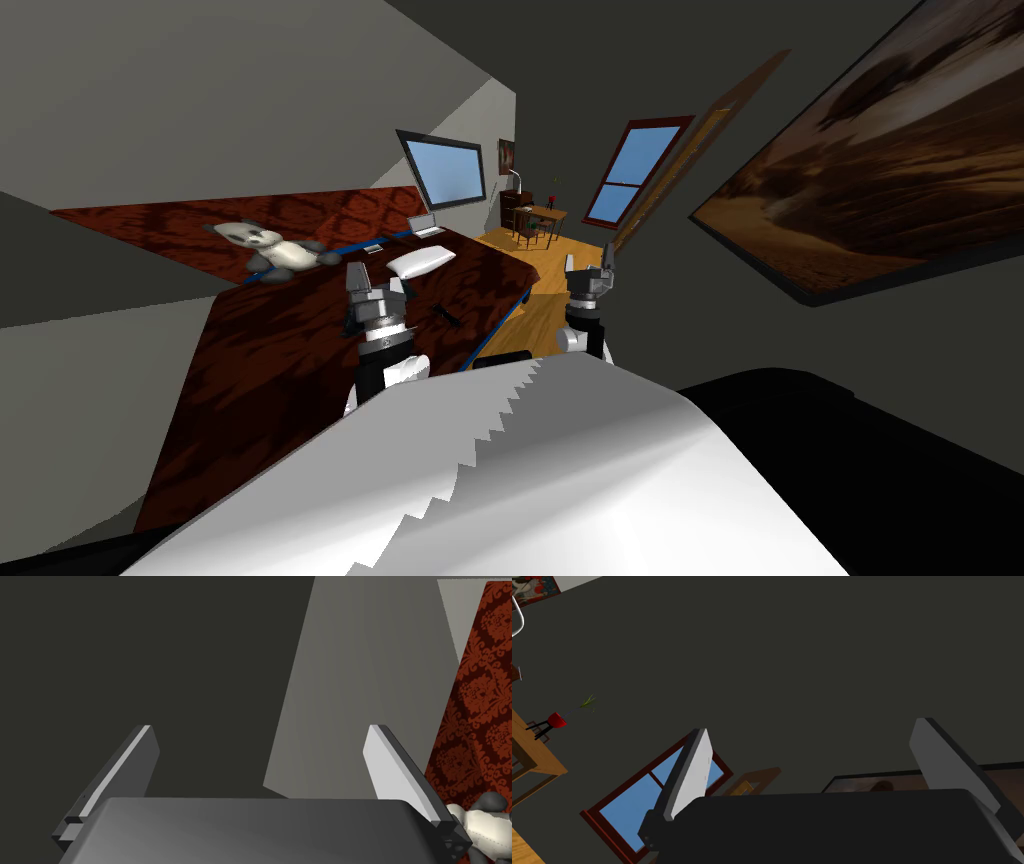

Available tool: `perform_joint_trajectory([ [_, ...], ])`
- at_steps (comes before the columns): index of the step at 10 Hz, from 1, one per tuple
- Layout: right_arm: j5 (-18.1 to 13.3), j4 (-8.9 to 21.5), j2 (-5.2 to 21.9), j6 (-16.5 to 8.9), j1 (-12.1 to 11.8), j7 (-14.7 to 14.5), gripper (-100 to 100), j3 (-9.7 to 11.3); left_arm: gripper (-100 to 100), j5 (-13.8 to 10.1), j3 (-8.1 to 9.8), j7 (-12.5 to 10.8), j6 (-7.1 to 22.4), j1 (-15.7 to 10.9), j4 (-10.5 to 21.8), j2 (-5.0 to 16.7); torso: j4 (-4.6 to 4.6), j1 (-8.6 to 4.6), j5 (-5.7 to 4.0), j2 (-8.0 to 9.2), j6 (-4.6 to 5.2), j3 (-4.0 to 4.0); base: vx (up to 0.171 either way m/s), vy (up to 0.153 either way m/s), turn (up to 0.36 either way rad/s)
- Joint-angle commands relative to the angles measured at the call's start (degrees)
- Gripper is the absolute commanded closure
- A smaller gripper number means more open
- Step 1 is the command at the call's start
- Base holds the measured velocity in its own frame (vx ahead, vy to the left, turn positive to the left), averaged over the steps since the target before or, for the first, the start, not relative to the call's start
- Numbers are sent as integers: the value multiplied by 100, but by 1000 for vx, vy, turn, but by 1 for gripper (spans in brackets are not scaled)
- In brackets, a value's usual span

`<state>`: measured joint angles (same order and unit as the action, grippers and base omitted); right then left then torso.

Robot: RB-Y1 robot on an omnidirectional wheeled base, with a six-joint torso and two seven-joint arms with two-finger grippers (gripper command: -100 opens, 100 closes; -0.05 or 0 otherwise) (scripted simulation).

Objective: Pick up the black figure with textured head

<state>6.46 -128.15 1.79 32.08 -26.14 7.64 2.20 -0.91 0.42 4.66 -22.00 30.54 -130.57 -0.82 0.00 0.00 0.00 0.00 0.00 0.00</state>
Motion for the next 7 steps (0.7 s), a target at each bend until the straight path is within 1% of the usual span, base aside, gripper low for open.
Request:
perform_joint_trajectory([
  [1, 0, 0, 0, 0, 0, 0, 0, 0, -100, -56, 75, 3, 85, -34, 57, 248, 0, 0, 0, 0, 0, 0, -3, 9, 46],
  [4, 0, 0, 0, 0, 0, 0, 0, 0, -100, -199, 220, 42, 281, -97, 223, 690, 0, 9, 2, 0, 0, 0, 2, 14, 29],
  [7, 0, 0, 0, 0, 0, 0, 0, 0, -100, -417, 384, 147, 565, -154, 523, 1204, -2, 6, 2, -7, 0, -4, 19, 6, 10],
])
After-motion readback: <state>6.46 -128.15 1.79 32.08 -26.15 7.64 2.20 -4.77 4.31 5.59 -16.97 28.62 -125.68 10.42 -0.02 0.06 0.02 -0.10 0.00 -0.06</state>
